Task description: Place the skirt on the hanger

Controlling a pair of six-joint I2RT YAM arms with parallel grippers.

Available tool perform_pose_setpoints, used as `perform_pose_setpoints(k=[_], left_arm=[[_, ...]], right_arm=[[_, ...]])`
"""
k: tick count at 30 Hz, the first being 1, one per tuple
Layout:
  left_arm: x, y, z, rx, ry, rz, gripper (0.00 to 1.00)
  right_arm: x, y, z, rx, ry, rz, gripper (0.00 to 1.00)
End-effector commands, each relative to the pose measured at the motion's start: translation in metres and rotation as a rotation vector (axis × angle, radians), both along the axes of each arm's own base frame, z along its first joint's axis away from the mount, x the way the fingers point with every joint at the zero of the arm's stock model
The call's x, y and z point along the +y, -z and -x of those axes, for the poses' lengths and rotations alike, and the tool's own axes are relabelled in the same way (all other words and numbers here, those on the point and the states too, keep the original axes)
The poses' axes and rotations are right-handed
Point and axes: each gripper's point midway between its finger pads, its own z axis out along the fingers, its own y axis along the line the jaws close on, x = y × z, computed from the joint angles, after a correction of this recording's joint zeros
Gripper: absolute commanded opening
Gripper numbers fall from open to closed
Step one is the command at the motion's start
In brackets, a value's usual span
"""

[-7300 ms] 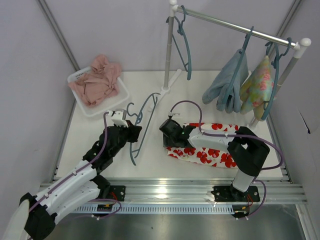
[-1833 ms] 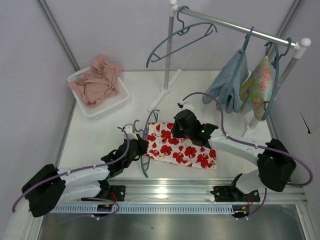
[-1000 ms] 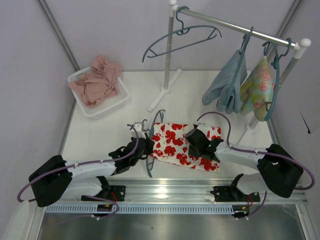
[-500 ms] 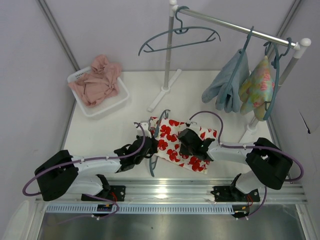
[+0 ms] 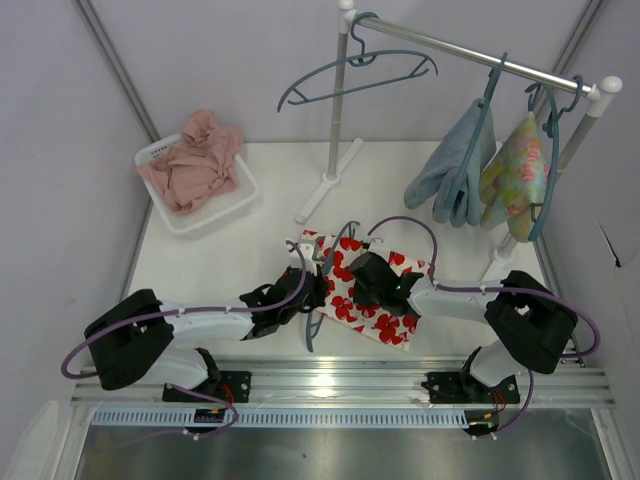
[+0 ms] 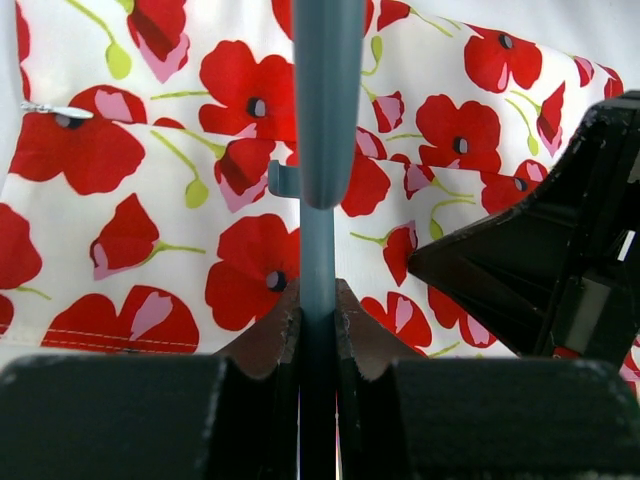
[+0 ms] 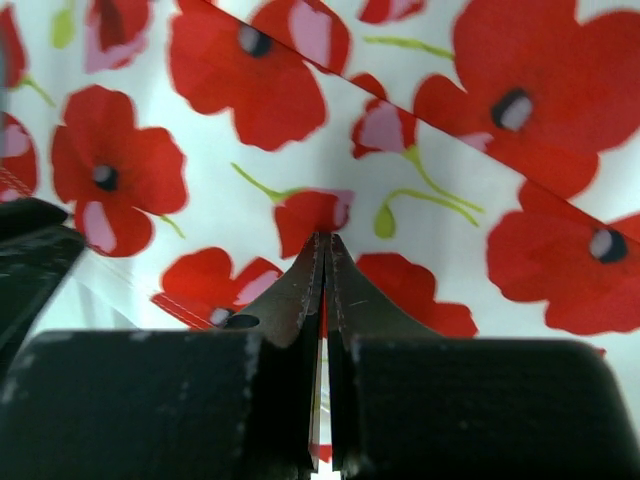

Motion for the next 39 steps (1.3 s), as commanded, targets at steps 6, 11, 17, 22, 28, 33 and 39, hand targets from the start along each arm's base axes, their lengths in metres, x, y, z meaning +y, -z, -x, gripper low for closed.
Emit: perform_pose_setpoints(k=[6,11,17,22,28,33,39], left_arm=[[-0.032,-0.016,-0.005,-0.030,0.076,0.039,0.00],[-0.039,-0.018,-0.008,-0.025,0.087,0.041,0.00],[-0.040,-0.020,-0.009,-0.030,0.088,0.037,0.00],[-0.041,-0.019,-0.007,-0.028,0.095,0.032,0.00],[-0.044,-0.019,-0.007,-0.029,0.112,0.031,0.00],[-0.046,-0.021,-0.007,-0.032,0.123,0.035,0.00],[-0.047,-0.020,-0.005,-0.026,0.129,0.034,0.00]], right_arm=[[-0.012,-0.064,-0.016,-0.146,0.039,-0.006,0.00],[-0.059,-0.056,-0.012,-0.081,0.147,0.086,0.00],[-0.093,-0.033,0.002,-0.028,0.213,0.124,0.00],[-0.103,-0.015,0.012,0.011,0.241,0.129,0.00],[-0.098,0.002,0.013,0.023,0.228,0.115,0.00],[-0.080,0.009,0.009,0.022,0.189,0.100,0.00],[-0.059,0.008,0.002,0.000,0.156,0.074,0.00]])
